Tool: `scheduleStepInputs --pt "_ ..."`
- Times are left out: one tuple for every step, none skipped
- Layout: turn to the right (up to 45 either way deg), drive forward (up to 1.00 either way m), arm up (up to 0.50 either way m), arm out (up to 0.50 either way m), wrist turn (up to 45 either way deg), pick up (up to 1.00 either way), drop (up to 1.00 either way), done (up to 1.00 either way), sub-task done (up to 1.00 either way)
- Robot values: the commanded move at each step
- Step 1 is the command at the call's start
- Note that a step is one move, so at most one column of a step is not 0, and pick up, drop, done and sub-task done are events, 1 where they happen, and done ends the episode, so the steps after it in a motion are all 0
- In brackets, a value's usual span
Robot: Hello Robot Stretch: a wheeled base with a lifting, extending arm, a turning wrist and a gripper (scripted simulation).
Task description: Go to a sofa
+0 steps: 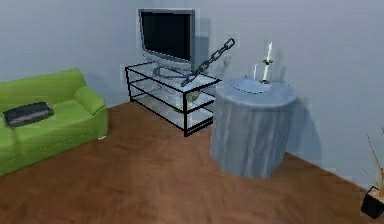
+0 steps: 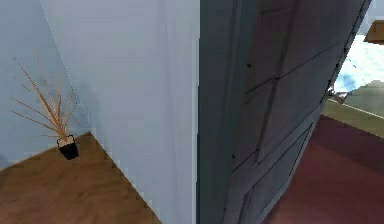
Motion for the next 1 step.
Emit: scheduleStepInputs --pt "-9.0 0.0 0.0 0.0 0.0 0.0 0.0 0.0 0.0"
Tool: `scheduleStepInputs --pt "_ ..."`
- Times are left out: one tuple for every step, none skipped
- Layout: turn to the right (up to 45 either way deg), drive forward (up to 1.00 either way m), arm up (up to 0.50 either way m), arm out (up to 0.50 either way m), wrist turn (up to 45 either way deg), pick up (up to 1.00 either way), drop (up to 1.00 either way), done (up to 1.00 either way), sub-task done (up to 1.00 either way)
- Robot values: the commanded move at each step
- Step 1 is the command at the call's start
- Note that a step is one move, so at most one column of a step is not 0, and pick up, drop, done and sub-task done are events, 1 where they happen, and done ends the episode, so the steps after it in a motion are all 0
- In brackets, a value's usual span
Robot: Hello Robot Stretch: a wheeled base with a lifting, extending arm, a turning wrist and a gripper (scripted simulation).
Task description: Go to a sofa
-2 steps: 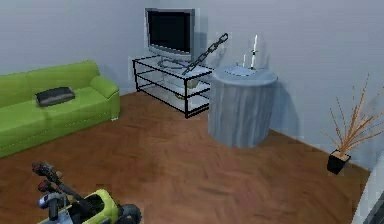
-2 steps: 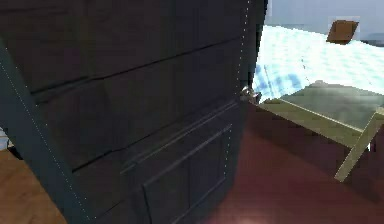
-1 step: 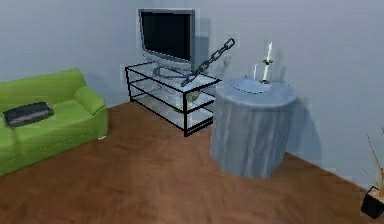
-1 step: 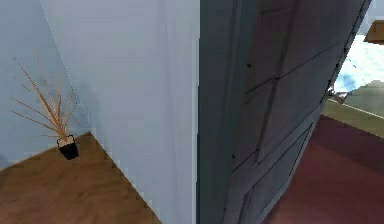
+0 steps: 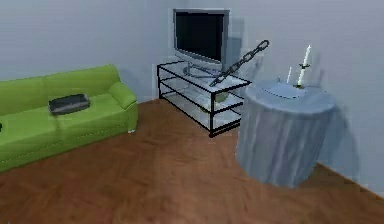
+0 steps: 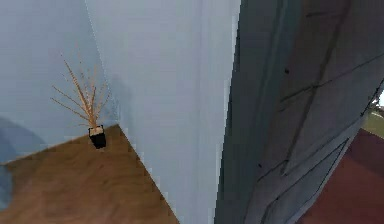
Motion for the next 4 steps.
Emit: scheduleStepInputs --pt "0.0 1.0 0.0 0.0 0.0 0.0 0.0 0.0 0.0" --pt "-33.0 0.0 0.0 0.0 0.0 0.0 0.0 0.0 0.0" --pt "0.0 0.05 0.0 0.0 0.0 0.0 0.0 0.0 0.0" --pt "-18.0 0.0 0.0 0.0 0.0 0.0 0.0 0.0 0.0"
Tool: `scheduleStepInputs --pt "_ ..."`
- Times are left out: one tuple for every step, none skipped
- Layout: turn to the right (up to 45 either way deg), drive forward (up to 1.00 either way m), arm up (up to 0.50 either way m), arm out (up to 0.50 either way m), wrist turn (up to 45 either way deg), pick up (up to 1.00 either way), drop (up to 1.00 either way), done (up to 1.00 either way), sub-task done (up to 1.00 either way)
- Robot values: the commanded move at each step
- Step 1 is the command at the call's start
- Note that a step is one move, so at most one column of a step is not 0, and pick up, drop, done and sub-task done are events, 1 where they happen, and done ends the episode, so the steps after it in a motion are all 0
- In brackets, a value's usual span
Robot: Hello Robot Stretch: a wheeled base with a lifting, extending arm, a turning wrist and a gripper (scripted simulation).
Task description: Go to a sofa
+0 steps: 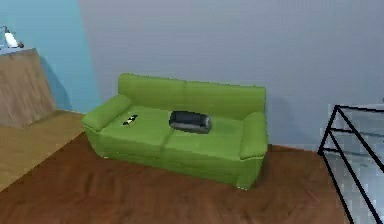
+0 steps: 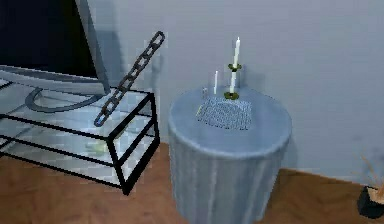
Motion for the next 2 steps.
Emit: scheduleStepInputs --pt "0.0 0.7 0.0 0.0 0.0 0.0 0.0 0.0 0.0" --pt "0.0 0.0 0.0 0.0 0.0 0.0 0.0 1.0 0.0"
